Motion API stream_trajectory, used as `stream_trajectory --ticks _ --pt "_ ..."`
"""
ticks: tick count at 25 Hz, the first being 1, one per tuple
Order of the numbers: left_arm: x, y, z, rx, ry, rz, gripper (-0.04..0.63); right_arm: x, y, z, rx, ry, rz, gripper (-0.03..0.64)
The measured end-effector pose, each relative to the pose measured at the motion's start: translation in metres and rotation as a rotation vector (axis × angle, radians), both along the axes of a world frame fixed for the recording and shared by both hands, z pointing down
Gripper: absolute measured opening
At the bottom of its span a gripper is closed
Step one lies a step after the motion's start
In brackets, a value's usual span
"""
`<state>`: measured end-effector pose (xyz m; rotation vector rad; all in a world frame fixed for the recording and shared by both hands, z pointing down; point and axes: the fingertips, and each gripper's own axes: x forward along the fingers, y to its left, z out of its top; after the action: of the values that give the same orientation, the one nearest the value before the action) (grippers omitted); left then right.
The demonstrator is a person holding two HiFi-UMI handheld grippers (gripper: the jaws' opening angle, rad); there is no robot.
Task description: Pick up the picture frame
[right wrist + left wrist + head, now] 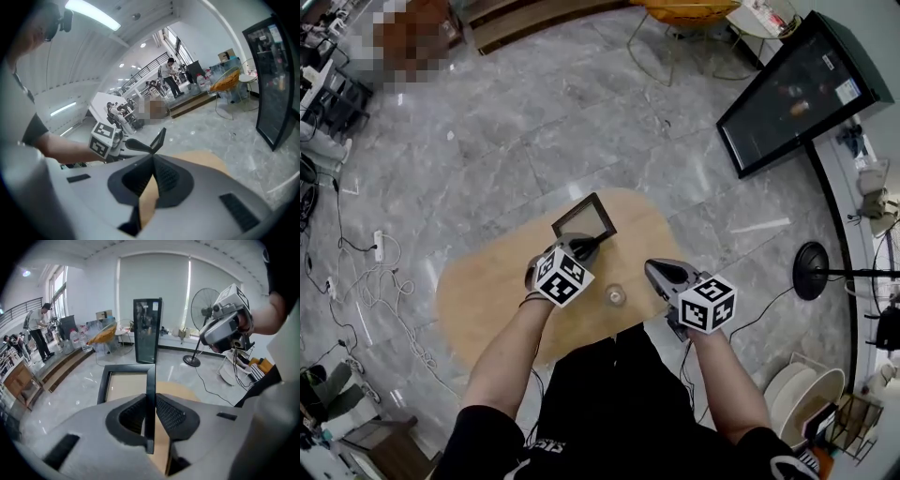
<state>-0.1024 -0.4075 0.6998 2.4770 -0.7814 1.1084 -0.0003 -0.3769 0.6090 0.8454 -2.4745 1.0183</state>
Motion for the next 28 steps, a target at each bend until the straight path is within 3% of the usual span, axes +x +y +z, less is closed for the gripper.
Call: stream_trajectory --ticks 5,15,19,28 --pt "-0.009 0.037 -0.058 0.047 0.07 -0.038 0.075 -0.008 0.028 -0.053 0.054 0.01 0.016 0.005" --pt "-0.038 0.067 -0.18 0.238 0.216 -0.148 0.075 0.043 0.063 -0.108 0.133 0.074 0.143 0.006" --pt "-0.048 0.072 -0.218 0.312 0.238 -0.188 0.075 0.038 0.067 -0.118 0.157 0.072 0.117 0.006" --pt "-0.059 0.097 -0.253 0.359 0.235 -0.375 0.075 0.028 0.059 -0.163 0.281 -0.017 -0.039 0.005"
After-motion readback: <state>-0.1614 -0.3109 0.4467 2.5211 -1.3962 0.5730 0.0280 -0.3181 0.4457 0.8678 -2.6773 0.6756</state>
